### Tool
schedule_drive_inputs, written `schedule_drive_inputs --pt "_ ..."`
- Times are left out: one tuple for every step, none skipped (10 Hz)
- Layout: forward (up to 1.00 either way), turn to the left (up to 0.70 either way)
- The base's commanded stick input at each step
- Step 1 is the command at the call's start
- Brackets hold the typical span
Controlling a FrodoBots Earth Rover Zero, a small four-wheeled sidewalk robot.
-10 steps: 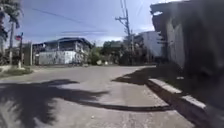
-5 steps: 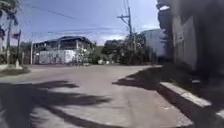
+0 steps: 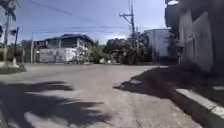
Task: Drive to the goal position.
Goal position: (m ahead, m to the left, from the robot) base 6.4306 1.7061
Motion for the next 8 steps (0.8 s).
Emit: schedule_drive_inputs --pt "1.00 0.00" --pt "1.00 0.00" --pt "1.00 0.00" --pt "1.00 0.00" --pt "1.00 0.00" --pt "1.00 0.00" --pt "1.00 0.00" --pt "1.00 0.00"
